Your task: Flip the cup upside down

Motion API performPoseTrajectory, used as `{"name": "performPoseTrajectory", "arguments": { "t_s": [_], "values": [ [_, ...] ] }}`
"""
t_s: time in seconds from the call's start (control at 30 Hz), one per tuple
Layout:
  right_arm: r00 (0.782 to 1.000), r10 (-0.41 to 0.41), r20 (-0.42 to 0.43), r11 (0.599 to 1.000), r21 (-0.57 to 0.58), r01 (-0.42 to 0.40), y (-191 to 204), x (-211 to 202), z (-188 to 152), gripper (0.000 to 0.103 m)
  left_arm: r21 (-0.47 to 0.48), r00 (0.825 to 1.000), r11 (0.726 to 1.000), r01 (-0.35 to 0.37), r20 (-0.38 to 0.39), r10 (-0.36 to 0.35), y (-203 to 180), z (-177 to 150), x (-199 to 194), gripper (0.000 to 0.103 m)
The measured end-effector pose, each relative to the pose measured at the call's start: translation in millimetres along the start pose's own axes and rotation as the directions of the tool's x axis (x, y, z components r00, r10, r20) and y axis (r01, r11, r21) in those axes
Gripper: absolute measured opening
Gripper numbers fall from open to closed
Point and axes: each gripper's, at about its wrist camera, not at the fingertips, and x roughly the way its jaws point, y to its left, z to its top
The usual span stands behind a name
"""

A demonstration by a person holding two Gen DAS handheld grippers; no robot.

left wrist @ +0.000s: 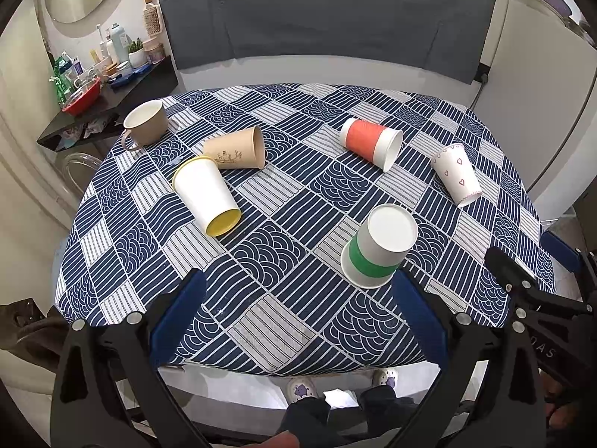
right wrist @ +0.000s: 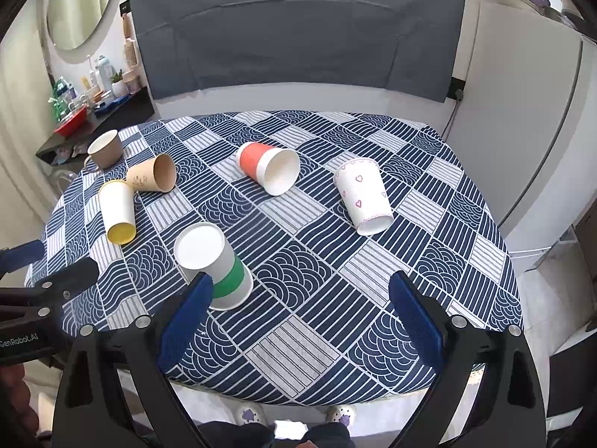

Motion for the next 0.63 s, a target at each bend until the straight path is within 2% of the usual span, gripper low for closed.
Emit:
{"name": "performPoseTrajectory", "arguments": {
  "t_s": [0.63],
  "values": [
    [1.000,0.007,-0.004,1.000,0.000,-0.007,1.6,1.1,-0.1,0.091,-0.010,1.000,1.000,-0.006,0.012,0.006,4.1,-0.8,-4.0,0.097]
  ]
}}
